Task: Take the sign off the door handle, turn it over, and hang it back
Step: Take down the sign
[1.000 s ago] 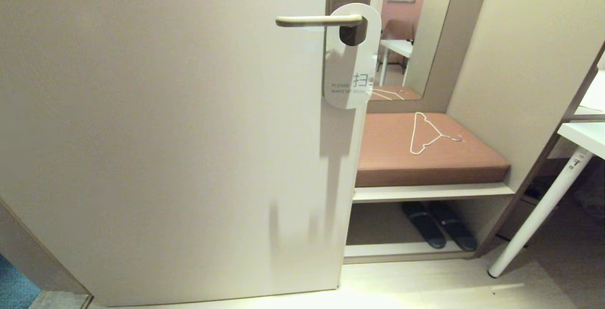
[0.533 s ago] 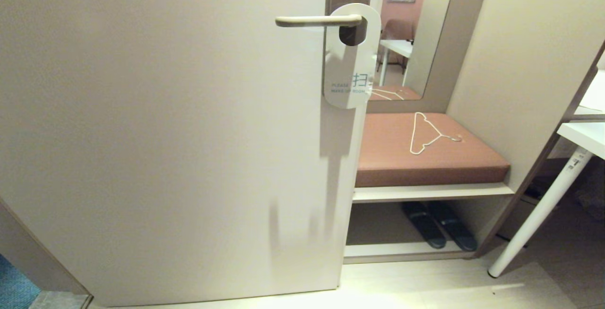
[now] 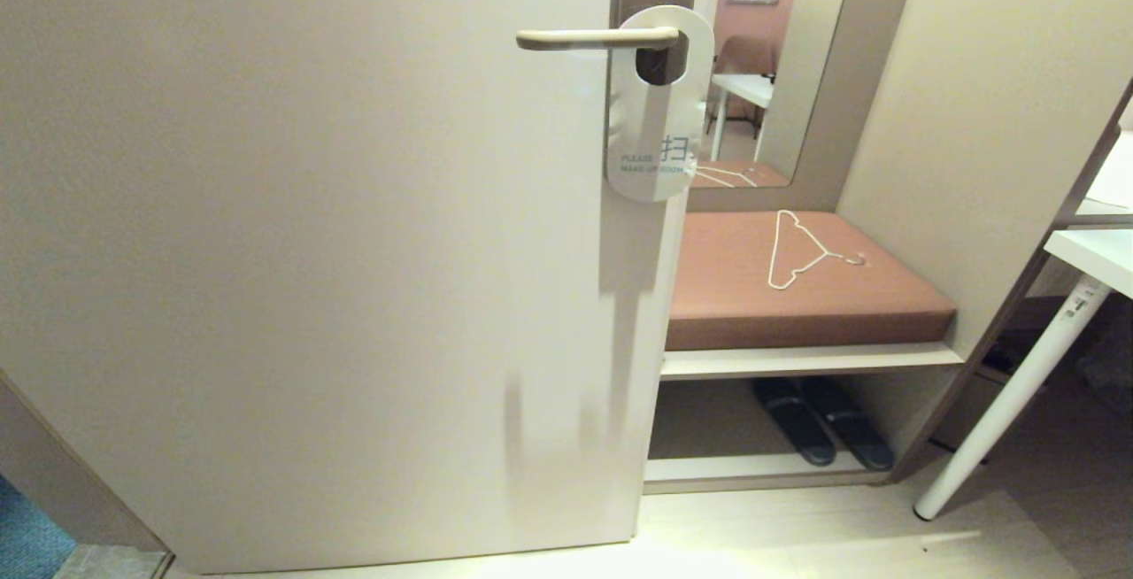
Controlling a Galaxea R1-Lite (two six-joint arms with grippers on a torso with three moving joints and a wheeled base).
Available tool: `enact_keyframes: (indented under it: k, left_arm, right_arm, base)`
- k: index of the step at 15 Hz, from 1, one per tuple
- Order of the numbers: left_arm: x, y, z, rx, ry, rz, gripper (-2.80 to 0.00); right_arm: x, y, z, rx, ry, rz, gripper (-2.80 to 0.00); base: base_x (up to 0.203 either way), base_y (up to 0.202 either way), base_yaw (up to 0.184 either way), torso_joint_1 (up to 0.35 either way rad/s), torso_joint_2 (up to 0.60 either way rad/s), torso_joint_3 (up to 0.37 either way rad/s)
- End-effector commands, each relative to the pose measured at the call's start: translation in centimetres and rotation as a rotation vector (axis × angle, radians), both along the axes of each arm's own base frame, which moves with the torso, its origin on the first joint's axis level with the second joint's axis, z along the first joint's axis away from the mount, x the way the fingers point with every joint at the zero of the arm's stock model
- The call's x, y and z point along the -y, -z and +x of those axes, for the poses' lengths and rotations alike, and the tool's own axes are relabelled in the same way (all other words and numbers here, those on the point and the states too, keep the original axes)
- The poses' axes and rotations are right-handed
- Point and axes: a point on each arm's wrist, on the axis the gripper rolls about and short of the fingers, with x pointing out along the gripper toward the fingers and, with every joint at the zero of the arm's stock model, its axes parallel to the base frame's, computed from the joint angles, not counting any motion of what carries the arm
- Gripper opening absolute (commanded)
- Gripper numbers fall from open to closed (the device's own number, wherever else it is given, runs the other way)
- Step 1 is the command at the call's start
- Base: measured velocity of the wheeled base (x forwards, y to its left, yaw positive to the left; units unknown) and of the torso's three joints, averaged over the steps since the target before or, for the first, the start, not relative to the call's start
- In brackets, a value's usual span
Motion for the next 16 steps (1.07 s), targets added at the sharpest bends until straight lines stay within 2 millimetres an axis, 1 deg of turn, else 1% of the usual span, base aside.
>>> enact_keyframes:
  k: [1,3,5,7,10,12,14,16]
  left_arm:
    - [0.0,0.0,0.0,-0.001,-0.001,0.0,-2.8]
    - [0.0,0.0,0.0,-0.001,-0.001,0.0,-2.8]
    - [0.0,0.0,0.0,-0.001,-0.001,0.0,-2.8]
    - [0.0,0.0,0.0,-0.001,-0.001,0.0,-2.8]
    - [0.0,0.0,0.0,-0.001,-0.001,0.0,-2.8]
    - [0.0,0.0,0.0,-0.001,-0.001,0.0,-2.8]
    - [0.0,0.0,0.0,-0.001,-0.001,0.0,-2.8]
    - [0.0,0.0,0.0,-0.001,-0.001,0.0,-2.8]
  right_arm:
    - [0.7,0.0,5.7,-0.109,0.038,0.007,-2.8]
    - [1.6,-0.5,9.8,-0.107,0.068,0.009,-2.8]
    - [2.3,-0.6,13.5,-0.098,0.069,0.008,-2.8]
    - [2.6,-1.1,16.3,-0.07,0.015,0.006,-2.8]
    - [2.7,-1.8,19.5,-0.043,-0.151,0.0,-2.8]
    - [2.6,-2.0,21.4,-0.032,-0.301,-0.002,-2.8]
    - [2.4,-1.9,22.6,-0.031,-0.459,-0.004,-2.8]
    - [2.0,-1.7,23.3,-0.027,-0.622,0.0,-2.8]
  base:
    - [0.0,0.0,0.0,0.0,0.0,0.0]
    - [0.0,0.0,0.0,0.0,0.0,0.0]
    - [0.0,0.0,0.0,0.0,0.0,0.0]
    - [0.0,0.0,0.0,0.0,0.0,0.0]
    - [0.0,0.0,0.0,0.0,0.0,0.0]
    - [0.0,0.0,0.0,0.0,0.0,0.0]
    - [0.0,0.0,0.0,0.0,0.0,0.0]
    - [0.0,0.0,0.0,0.0,0.0,0.0]
